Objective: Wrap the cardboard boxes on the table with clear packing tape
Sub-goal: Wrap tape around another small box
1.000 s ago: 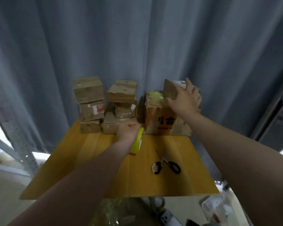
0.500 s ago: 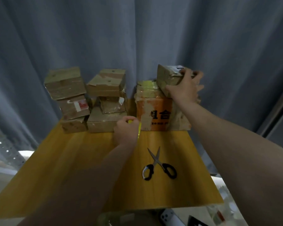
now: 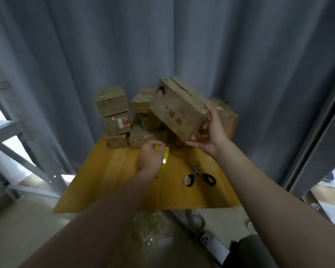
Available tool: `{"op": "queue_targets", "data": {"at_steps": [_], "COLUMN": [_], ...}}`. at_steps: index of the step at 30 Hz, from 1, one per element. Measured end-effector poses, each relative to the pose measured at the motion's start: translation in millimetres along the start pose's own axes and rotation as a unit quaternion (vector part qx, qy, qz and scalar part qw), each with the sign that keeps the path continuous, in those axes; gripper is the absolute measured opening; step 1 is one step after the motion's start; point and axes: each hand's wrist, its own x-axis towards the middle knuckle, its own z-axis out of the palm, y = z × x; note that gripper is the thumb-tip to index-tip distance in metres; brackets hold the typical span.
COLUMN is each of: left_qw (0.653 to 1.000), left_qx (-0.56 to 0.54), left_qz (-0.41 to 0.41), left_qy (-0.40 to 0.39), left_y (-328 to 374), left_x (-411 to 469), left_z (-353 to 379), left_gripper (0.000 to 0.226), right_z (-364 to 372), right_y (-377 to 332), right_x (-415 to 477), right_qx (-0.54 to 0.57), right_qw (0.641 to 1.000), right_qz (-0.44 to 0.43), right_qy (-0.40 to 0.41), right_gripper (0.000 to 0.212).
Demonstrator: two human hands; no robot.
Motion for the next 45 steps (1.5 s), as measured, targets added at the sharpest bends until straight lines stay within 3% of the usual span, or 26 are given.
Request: {"op": "queue_targets", "data": {"at_steps": [3, 5, 9, 13, 15, 19, 22, 24, 25, 28, 30, 32, 35, 37, 41, 45], "left_qw": [0.995, 0.986, 0.968, 0.914, 0.895, 0.902, 0.884, 0.873, 0.877, 0.892, 0.899, 0.915, 0.931, 0.933, 0.935, 0.918], "left_qx": [-0.018, 0.039, 0.137, -0.012, -0.058, -0.114, -0.203, -0.257, -0.274, -0.319, -0.33, -0.323, -0.303, -0.289, -0.254, -0.257], "left_qz": [-0.053, -0.057, -0.023, -0.153, -0.199, -0.232, -0.26, -0.246, -0.226, -0.159, -0.124, -0.099, -0.076, -0.084, -0.087, -0.133], "left_qy": [-0.079, -0.15, -0.211, -0.375, -0.395, -0.347, -0.331, -0.333, -0.325, -0.279, -0.261, -0.222, -0.189, -0.199, -0.232, -0.272], "left_y": [-9.6, -8.2, 2.5, 15.8, 18.0, 7.0, -10.9, -20.1, -24.2, -31.6, -31.9, -28.5, -26.2, -29.6, -29.9, -26.3], "left_x": [-13.7, -26.7, -45.2, -56.8, -61.9, -69.4, -75.3, -84.0, -88.1, -101.5, -110.7, -119.5, -130.6, -136.0, -142.0, -148.6], "left_z": [-54.4, -86.4, -141.9, -191.9, -207.1, -215.8, -216.0, -212.7, -209.7, -199.6, -192.9, -187.7, -183.2, -177.9, -165.6, -164.3], "left_gripper": [0.008, 0.008, 0.017, 0.028, 0.028, 0.027, 0.028, 0.03, 0.031, 0.028, 0.029, 0.031, 0.047, 0.055, 0.044, 0.035], "right_z": [1.7, 3.3, 7.0, 10.0, 13.2, 25.3, 41.6, 53.9, 61.1, 80.4, 87.1, 89.4, 86.7, 83.7, 80.9, 81.2], "right_y": [15.4, 28.8, 60.1, 82.0, 86.9, 84.0, 76.9, 69.7, 67.2, 71.1, 83.6, 95.8, 104.4, 108.2, 107.5, 90.1], "right_x": [-13.8, -14.8, -17.2, -20.5, -22.0, -28.1, -42.2, -57.9, -68.1, -96.1, -103.1, -104.2, -99.7, -94.3, -86.5, -77.7], "right_qx": [0.03, 0.031, -0.083, -0.174, -0.22, -0.398, -0.554, -0.553, -0.529, -0.526, -0.561, -0.551, -0.486, -0.473, -0.51, -0.44], "right_qw": [0.994, 0.988, 0.971, 0.93, 0.909, 0.881, 0.832, 0.819, 0.826, 0.806, 0.766, 0.764, 0.816, 0.827, 0.802, 0.857], "right_qz": [0.108, 0.148, 0.224, 0.32, 0.35, 0.255, 0.009, -0.145, -0.164, -0.098, -0.084, -0.097, -0.125, -0.15, -0.187, -0.19], "right_qy": [0.017, 0.027, 0.009, -0.048, -0.056, -0.003, 0.012, -0.048, -0.102, -0.253, -0.301, -0.321, -0.287, -0.264, -0.25, -0.191], "right_gripper": [0.061, 0.065, 0.073, 0.086, 0.086, 0.083, 0.067, 0.045, 0.039, 0.04, 0.035, 0.029, 0.019, 0.012, 0.005, 0.009]}}
